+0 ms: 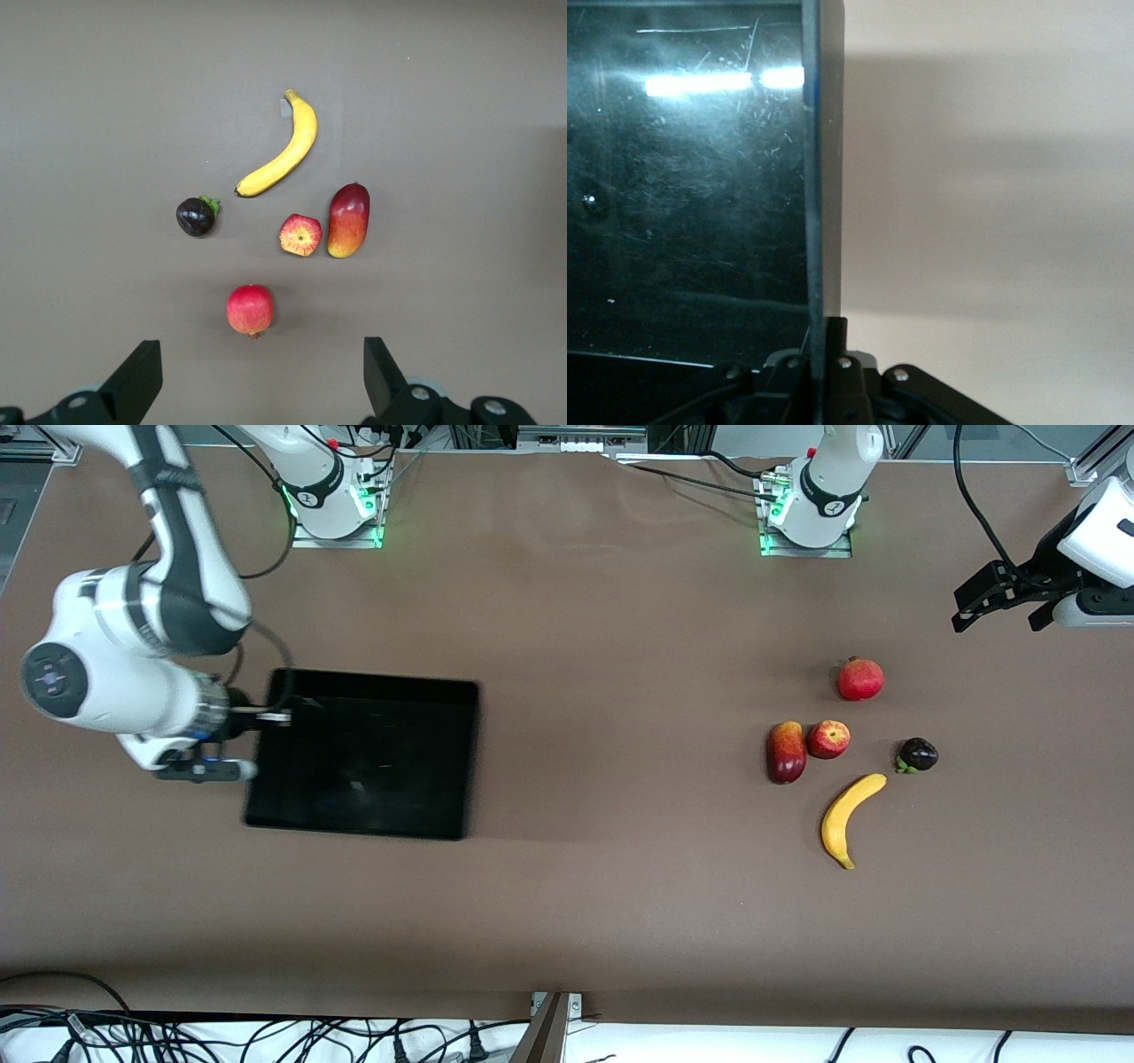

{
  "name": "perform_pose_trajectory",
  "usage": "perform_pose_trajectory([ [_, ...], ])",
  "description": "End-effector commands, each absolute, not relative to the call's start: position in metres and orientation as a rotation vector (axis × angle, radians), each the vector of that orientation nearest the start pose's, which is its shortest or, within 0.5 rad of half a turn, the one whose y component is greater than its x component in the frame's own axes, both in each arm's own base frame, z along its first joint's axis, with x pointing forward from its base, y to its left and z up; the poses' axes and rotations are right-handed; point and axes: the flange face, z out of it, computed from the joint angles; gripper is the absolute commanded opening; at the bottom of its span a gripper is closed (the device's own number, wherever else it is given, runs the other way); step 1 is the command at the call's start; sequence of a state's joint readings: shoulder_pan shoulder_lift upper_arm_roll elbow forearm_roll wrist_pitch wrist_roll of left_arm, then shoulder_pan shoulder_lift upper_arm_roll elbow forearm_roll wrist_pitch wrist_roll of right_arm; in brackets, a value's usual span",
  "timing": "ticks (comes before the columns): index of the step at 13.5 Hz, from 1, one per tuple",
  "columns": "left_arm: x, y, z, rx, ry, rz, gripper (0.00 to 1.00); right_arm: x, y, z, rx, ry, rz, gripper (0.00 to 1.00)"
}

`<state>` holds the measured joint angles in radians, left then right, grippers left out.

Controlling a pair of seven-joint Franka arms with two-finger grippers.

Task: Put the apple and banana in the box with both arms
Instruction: 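Slide the black box across the table toward the fruit with the right gripper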

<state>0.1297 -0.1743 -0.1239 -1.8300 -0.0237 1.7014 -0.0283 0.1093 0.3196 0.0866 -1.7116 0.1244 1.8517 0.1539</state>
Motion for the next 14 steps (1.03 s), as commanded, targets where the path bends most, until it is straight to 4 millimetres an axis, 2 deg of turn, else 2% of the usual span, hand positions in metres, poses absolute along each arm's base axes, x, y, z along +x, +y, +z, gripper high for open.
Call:
perform_pose_trajectory([
  [1, 0.514, -0.001, 0.608, -3.153, -0.038, -0.054, 1.00, 0.618, 0.246, 0.382, -2.976, 0.028, 0.342, 0.00],
  [2, 0.514, -0.001, 0.608, -3.151, -0.037, -0.054, 1.00, 0.611, 0.293, 0.381, -2.971, 0.010, 0.336, 0.00],
  [3, 0.514, -0.001, 0.608, -3.151, -0.037, -0.054, 1.00, 0.596, 0.349, 0.377, -2.968, -0.022, 0.311, 0.00],
  [6, 0.515, -0.001, 0.607, -3.152, -0.040, -0.054, 1.00, 0.560, 0.463, 0.328, -2.939, 0.052, 0.197, 0.00],
  [8, 0.515, -0.002, 0.607, -3.152, -0.042, -0.049, 1.00, 0.534, 0.504, 0.289, -2.934, 0.015, 0.170, 0.00],
  [12, 0.516, -0.003, 0.604, -3.152, -0.035, -0.042, 1.00, 0.520, 0.526, 0.243, -2.935, 0.029, 0.151, 0.00],
  [13, 0.516, -0.004, 0.603, -3.154, -0.033, -0.039, 1.00, 0.518, 0.527, 0.242, -2.940, 0.022, 0.143, 0.43],
  [14, 0.516, -0.004, 0.603, -3.157, -0.036, -0.039, 1.00, 0.517, 0.528, 0.244, -2.942, 0.015, 0.132, 0.99],
])
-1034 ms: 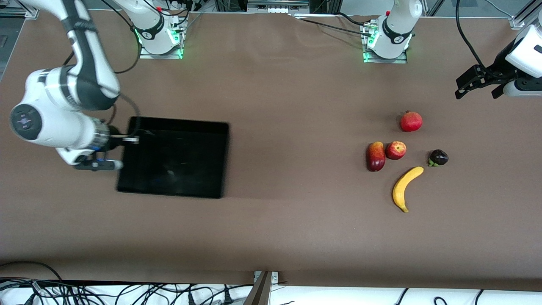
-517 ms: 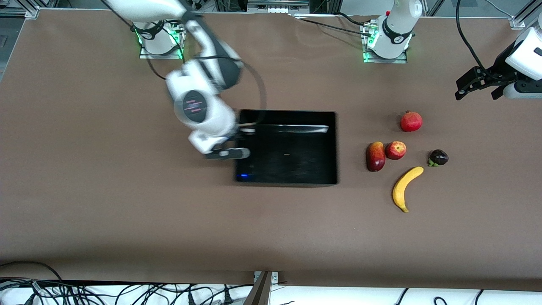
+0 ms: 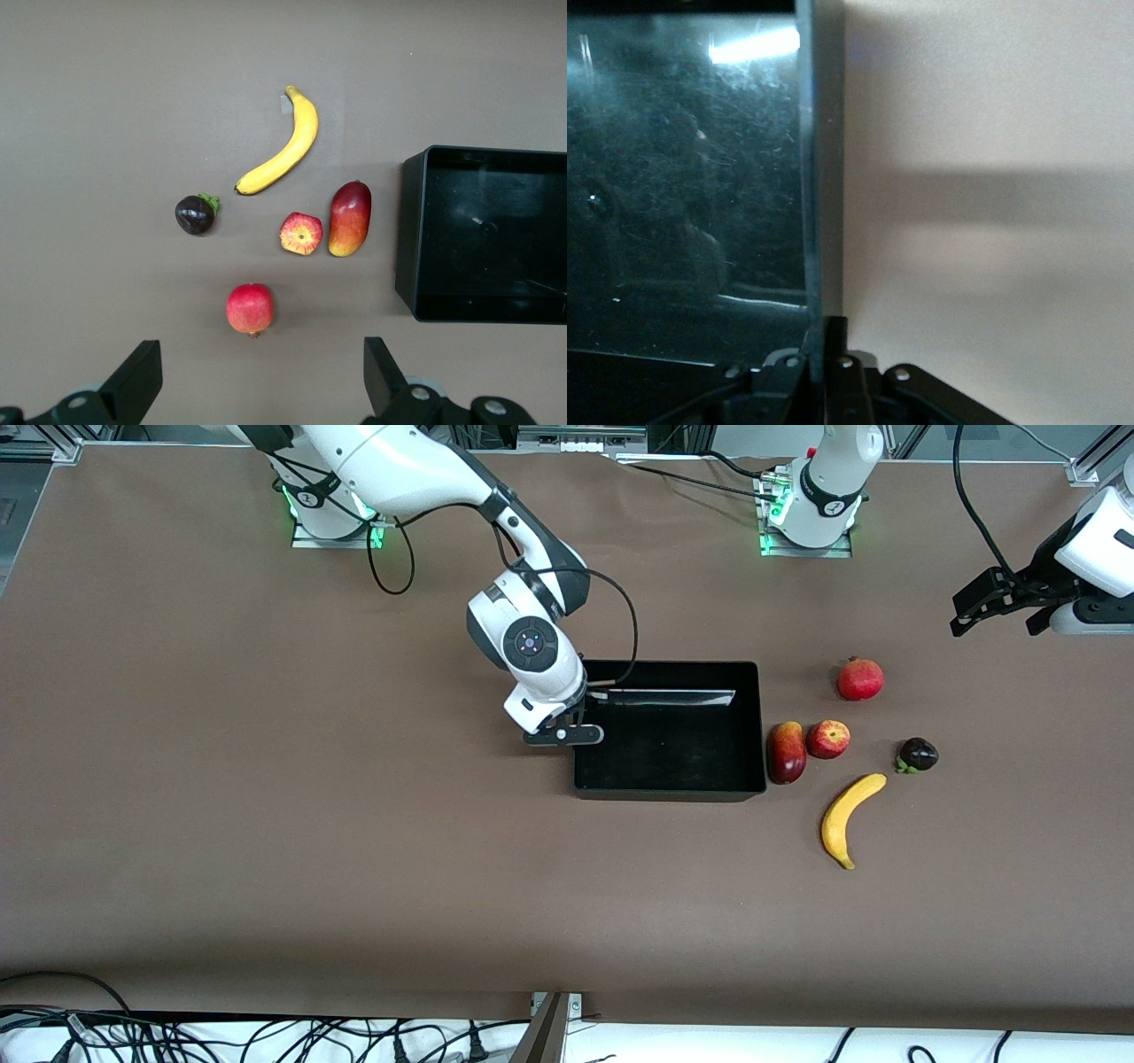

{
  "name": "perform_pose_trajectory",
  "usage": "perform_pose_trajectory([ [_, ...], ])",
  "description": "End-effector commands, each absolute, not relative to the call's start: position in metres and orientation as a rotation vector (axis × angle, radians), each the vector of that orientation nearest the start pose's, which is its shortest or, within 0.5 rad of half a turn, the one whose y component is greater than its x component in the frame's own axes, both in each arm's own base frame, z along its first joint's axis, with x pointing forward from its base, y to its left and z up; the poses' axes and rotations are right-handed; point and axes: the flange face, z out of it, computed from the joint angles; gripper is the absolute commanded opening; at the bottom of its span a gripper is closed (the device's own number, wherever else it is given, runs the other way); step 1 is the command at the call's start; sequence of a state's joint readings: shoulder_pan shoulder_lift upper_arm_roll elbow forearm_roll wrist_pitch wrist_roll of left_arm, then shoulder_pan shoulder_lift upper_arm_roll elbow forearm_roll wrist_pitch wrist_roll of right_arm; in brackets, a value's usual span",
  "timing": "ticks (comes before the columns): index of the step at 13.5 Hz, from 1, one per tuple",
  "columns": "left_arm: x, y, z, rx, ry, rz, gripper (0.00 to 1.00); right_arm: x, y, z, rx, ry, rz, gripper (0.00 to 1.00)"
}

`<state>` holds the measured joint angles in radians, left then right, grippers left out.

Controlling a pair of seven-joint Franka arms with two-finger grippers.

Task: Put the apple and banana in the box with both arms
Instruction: 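Slide the black box across the table toward the fruit with the right gripper, then withdraw the right gripper while the left gripper reaches toward the fruit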

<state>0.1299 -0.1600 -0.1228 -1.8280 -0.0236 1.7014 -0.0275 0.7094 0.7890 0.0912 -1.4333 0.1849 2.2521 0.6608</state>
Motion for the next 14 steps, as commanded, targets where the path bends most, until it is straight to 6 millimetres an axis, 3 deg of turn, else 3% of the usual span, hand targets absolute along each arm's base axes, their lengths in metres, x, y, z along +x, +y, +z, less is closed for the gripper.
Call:
perform_pose_trajectory([
  [1, 0.516, -0.005, 0.603, -3.158, -0.034, -0.039, 1.00, 0.517, 0.529, 0.251, -2.941, 0.007, 0.128, 1.00],
  [3, 0.516, -0.005, 0.603, -3.158, -0.034, -0.039, 1.00, 0.523, 0.523, 0.292, -2.927, 0.005, 0.093, 1.00],
  [6, 0.516, -0.006, 0.604, -3.159, -0.034, -0.042, 1.00, 0.547, 0.466, 0.385, -2.994, 0.053, 0.092, 1.00],
  [8, 0.516, -0.005, 0.604, -3.160, -0.036, -0.042, 1.00, 0.568, 0.411, 0.426, -3.043, 0.156, 0.102, 1.00],
  [10, 0.516, -0.005, 0.604, -3.160, -0.034, -0.042, 1.00, 0.590, 0.342, 0.458, -3.098, 0.200, 0.124, 1.00],
  [12, 0.522, -0.004, 0.588, -3.163, -0.035, 0.011, 1.00, 0.612, 0.256, 0.492, -3.135, 0.061, 0.131, 1.00],
  [14, 0.531, 0.000, 0.562, -3.165, -0.040, 0.088, 1.00, 0.621, 0.181, 0.515, -3.153, -0.081, 0.174, 1.00],
])
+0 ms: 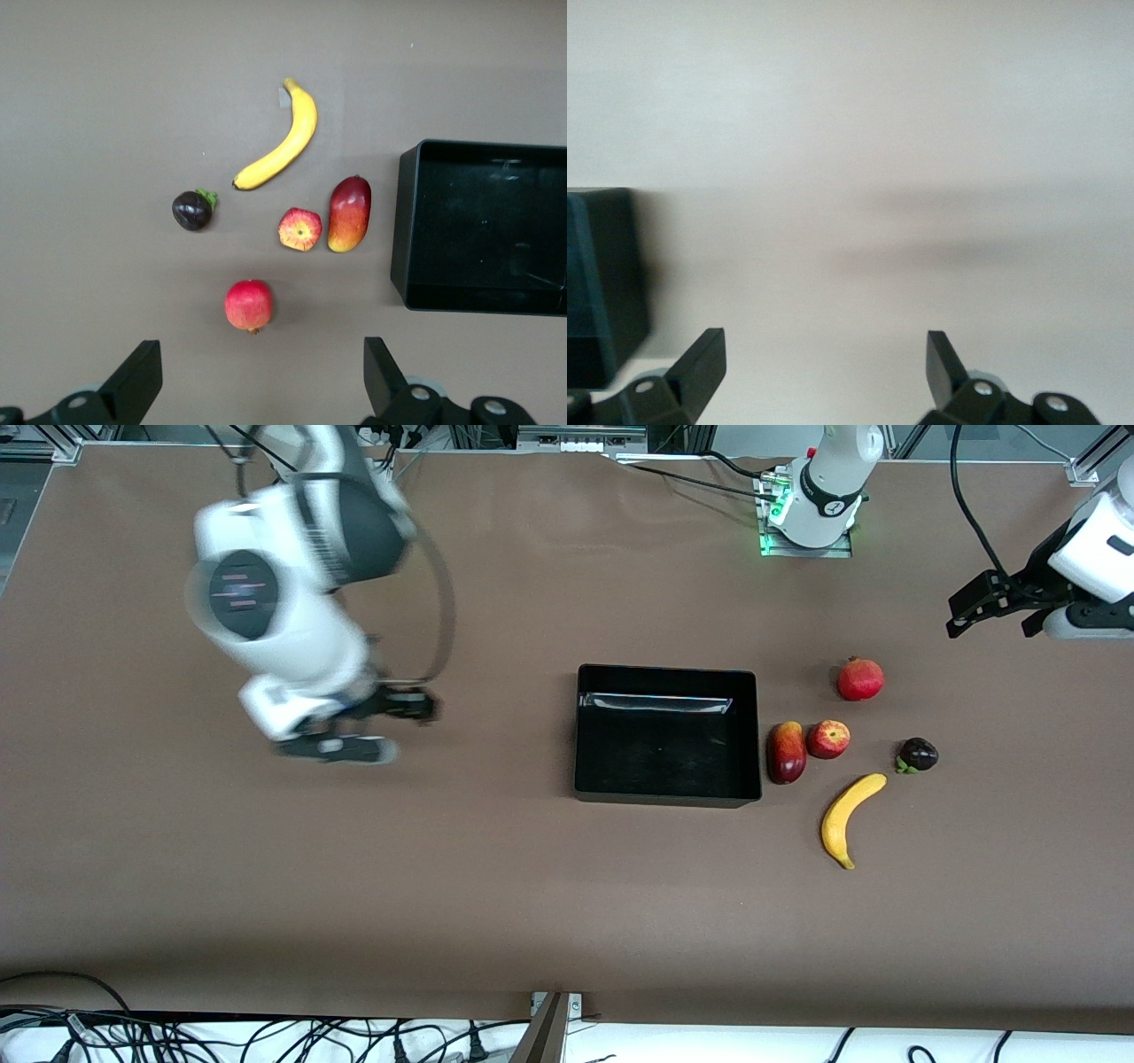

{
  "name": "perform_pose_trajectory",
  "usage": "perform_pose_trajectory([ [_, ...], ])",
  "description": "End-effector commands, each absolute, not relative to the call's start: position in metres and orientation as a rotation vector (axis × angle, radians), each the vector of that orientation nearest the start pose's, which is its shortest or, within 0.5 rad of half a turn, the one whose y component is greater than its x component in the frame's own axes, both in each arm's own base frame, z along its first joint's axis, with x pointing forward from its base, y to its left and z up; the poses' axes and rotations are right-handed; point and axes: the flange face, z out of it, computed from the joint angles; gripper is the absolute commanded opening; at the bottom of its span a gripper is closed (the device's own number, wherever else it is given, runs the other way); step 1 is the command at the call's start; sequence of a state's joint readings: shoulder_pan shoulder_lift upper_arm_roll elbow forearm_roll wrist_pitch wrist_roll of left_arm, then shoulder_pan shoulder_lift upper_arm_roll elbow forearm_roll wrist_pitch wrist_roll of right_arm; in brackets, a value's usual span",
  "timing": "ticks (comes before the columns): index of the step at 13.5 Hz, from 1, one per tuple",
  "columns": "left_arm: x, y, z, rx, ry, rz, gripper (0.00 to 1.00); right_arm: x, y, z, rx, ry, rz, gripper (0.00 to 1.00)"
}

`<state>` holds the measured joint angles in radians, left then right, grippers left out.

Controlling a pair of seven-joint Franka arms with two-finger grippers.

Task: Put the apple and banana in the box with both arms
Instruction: 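Withdraw the right gripper while the left gripper reaches toward the fruit, then lower the left gripper over the small red-yellow apple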

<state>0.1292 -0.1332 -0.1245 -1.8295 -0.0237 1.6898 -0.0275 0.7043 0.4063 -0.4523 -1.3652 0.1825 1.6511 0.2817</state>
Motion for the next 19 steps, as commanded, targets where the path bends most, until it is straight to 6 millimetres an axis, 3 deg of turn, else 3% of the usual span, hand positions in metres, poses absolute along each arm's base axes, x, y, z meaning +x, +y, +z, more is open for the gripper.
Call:
perform_pose_trajectory([
  [1, 0.538, 0.001, 0.548, -3.164, -0.040, 0.124, 1.00, 0.620, 0.151, 0.523, -3.156, -0.105, 0.208, 1.00],
  [4, 0.559, 0.005, 0.503, -3.166, -0.043, 0.199, 1.00, 0.610, 0.088, 0.545, -3.145, -0.048, 0.282, 1.00],
  [8, 0.571, 0.002, 0.443, -3.169, -0.029, 0.269, 1.00, 0.587, 0.059, 0.538, -3.213, -0.122, 0.250, 1.00],
  [12, 0.545, -0.003, 0.370, -3.160, 0.165, 0.109, 1.00, 0.560, -0.005, 0.540, -3.189, 0.011, 0.115, 1.00],
  [15, 0.524, -0.013, 0.320, -3.147, 0.245, 0.061, 1.00, 0.561, -0.027, 0.545, -3.179, 0.090, 0.098, 1.00],
  [19, 0.519, -0.022, 0.275, -3.114, 0.470, 0.064, 1.00, 0.558, -0.024, 0.550, -3.186, 0.086, 0.147, 1.00],
])
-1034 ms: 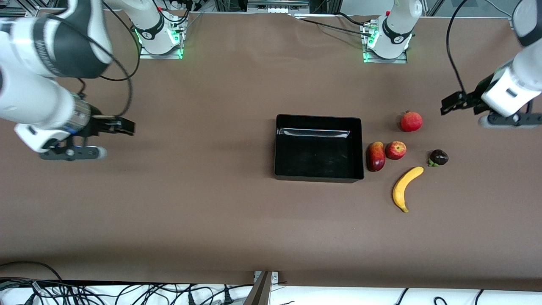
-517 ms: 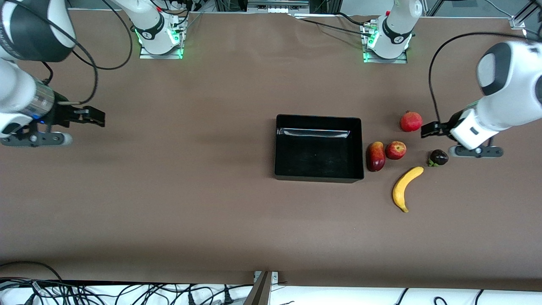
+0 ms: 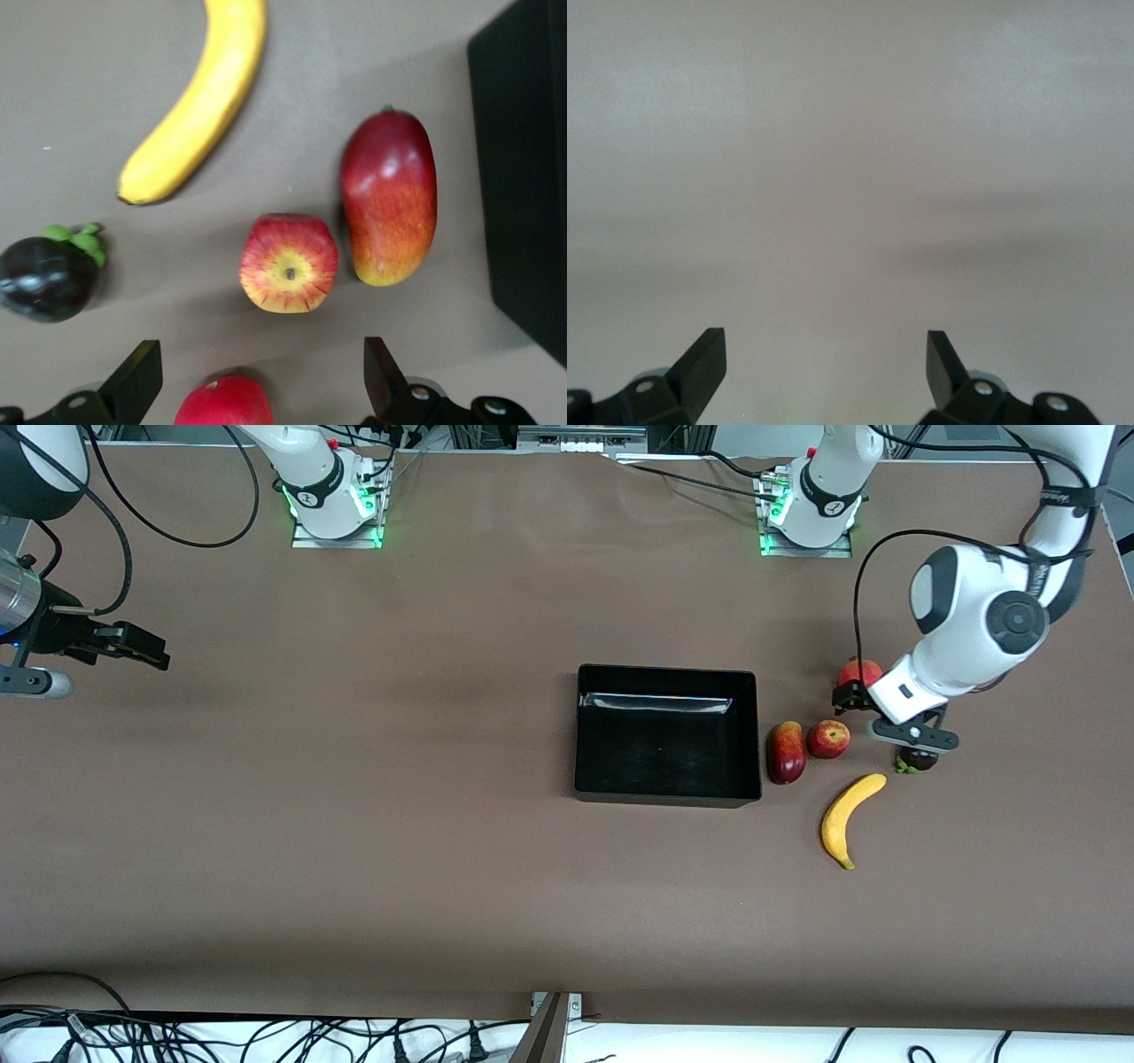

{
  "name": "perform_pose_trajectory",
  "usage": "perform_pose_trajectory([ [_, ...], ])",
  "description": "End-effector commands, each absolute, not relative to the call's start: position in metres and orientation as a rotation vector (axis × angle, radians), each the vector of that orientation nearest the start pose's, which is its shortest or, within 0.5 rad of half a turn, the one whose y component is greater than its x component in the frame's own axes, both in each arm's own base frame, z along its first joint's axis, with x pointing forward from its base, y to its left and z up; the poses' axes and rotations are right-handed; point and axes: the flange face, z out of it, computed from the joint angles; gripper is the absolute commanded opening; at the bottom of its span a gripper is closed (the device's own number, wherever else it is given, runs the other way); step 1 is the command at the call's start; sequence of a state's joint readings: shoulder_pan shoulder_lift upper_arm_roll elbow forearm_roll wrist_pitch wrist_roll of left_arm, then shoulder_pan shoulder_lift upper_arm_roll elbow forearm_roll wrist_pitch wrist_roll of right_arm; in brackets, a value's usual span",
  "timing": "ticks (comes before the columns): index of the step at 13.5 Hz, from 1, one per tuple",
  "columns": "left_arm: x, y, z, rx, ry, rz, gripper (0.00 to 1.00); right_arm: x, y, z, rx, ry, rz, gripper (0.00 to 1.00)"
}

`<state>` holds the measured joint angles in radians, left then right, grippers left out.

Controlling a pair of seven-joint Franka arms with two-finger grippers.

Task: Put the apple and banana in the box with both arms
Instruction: 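Lower the left gripper over the small red-yellow apple, then close the left gripper on the red-yellow apple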

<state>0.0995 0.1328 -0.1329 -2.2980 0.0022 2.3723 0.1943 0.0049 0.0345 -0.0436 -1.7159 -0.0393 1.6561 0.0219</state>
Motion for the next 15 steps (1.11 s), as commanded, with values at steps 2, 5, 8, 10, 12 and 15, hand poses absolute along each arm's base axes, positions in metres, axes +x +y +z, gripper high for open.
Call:
perform_pose_trajectory([
  [2, 0.522, -0.030, 0.258, -3.106, 0.557, 0.038, 1.00, 0.559, -0.023, 0.554, -3.185, 0.091, 0.135, 1.00],
  [5, 0.524, -0.042, 0.236, -3.105, 0.595, 0.017, 1.00, 0.561, -0.023, 0.554, -3.183, 0.094, 0.135, 1.00],
  [8, 0.525, -0.041, 0.221, -3.106, 0.611, 0.001, 1.00, 0.561, -0.024, 0.555, -3.187, 0.091, 0.132, 1.00],
  [10, 0.524, -0.042, 0.214, -3.105, 0.617, 0.008, 1.00, 0.561, -0.024, 0.555, -3.187, 0.091, 0.127, 1.00],
  [12, 0.524, -0.040, 0.214, -3.086, 0.642, 0.010, 1.00, 0.561, -0.023, 0.556, -3.186, 0.091, 0.120, 1.00],
  [15, 0.524, -0.036, 0.210, -3.088, 0.630, 0.020, 1.00, 0.562, -0.021, 0.555, -3.186, 0.081, 0.120, 1.00],
])
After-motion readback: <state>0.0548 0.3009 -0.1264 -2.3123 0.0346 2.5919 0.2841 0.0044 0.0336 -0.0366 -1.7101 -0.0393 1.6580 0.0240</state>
